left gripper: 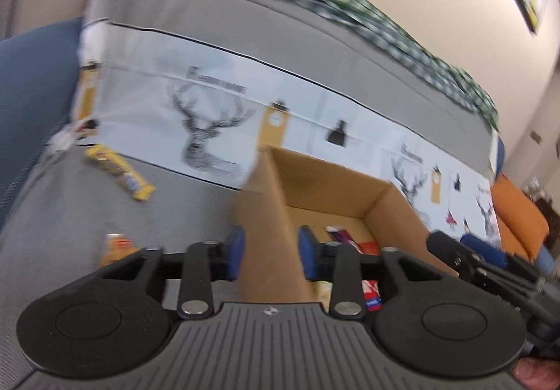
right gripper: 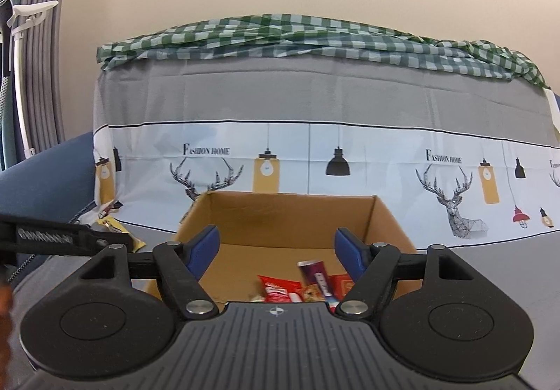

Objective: Organize snacks
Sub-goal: 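Move the left tool to the yellow wafer bar while the right approaches the cracker bag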

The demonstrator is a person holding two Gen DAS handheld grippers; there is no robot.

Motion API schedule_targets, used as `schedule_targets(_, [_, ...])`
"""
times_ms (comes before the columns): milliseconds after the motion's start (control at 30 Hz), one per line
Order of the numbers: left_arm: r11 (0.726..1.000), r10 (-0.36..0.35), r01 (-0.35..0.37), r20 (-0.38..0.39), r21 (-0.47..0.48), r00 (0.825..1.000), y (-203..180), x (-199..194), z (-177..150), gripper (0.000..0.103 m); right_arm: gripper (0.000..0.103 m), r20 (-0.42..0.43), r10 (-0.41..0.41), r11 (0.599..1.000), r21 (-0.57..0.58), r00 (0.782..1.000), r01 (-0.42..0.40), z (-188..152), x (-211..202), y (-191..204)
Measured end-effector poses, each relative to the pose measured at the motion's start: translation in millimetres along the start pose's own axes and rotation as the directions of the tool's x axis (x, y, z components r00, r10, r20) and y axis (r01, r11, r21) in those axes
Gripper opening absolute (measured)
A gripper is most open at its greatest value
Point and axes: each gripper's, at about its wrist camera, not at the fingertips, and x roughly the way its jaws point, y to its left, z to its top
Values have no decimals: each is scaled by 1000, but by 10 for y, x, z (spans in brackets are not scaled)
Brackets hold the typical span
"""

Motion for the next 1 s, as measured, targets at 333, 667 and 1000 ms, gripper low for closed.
schedule_targets(333, [968, 103, -86, 62, -236, 993, 906, -605, 177, 19, 19, -38, 150, 988, 50, 988, -148, 4, 48, 509])
schedule_targets(667, [916, 172, -166, -15, -364, 985, 1391, -658, 172, 19, 45, -141, 362, 931, 94, 921, -352, -203, 338, 1398])
schedule_targets(1000, [879, 229, -259, -121, -401, 966, 1650, -497, 132, 19, 81, -192, 315, 948, 7, 930, -319, -496, 818, 1957])
